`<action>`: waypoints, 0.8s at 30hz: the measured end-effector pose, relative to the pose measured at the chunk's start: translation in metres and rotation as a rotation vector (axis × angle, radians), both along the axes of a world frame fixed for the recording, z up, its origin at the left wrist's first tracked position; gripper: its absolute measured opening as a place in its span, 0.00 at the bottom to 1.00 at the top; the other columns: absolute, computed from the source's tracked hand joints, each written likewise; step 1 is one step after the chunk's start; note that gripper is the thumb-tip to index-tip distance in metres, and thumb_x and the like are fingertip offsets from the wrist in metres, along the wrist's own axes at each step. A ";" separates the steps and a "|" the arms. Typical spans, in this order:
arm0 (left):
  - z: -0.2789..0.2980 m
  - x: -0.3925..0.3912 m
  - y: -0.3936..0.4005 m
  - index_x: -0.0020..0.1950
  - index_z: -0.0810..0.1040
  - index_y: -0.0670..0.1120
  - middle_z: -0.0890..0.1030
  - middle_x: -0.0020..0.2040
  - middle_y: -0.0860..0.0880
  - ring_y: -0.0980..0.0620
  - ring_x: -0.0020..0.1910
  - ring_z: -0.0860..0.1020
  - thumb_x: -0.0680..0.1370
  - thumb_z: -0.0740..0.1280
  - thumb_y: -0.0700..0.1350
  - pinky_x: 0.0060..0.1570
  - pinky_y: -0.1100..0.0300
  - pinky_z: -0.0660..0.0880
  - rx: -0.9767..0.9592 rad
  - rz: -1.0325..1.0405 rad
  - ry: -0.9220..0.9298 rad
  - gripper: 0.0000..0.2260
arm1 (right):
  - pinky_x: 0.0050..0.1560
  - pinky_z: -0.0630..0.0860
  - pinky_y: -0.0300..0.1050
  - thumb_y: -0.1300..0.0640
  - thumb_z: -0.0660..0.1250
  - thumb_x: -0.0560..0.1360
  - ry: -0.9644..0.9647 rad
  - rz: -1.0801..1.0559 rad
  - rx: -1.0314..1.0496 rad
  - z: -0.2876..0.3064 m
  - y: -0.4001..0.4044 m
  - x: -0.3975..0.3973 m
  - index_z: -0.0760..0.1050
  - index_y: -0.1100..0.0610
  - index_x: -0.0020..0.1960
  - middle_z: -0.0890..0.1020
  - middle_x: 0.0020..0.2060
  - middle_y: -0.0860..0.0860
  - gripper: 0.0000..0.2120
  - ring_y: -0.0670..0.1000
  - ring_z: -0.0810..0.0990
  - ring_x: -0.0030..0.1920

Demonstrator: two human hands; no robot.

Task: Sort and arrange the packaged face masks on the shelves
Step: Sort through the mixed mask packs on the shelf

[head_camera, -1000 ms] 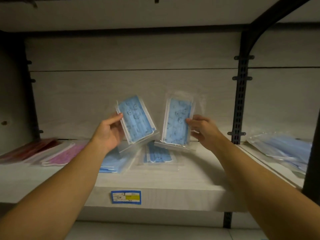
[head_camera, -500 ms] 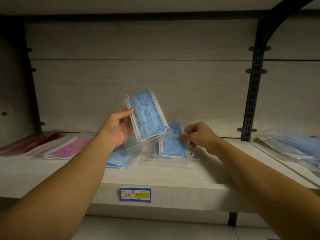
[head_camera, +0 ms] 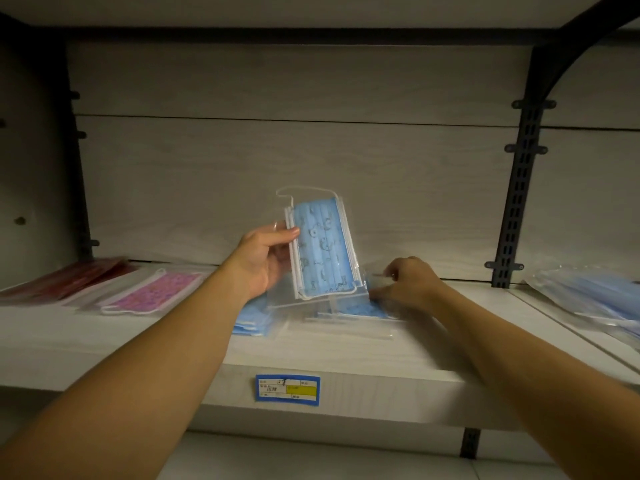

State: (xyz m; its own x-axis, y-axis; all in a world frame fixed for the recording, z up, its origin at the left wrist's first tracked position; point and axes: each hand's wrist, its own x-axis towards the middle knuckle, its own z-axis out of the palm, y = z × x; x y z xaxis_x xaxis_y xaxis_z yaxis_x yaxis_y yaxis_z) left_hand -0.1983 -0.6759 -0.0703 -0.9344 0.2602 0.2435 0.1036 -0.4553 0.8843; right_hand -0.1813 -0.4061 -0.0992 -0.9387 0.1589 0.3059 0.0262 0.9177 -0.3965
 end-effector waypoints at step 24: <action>-0.030 -0.006 0.038 0.71 0.75 0.47 0.80 0.62 0.48 0.48 0.59 0.79 0.69 0.79 0.57 0.59 0.53 0.77 -1.214 0.559 0.445 0.34 | 0.29 0.58 0.40 0.63 0.62 0.66 0.233 -0.144 -0.281 0.009 0.032 0.015 0.64 0.57 0.28 0.68 0.33 0.54 0.11 0.54 0.65 0.29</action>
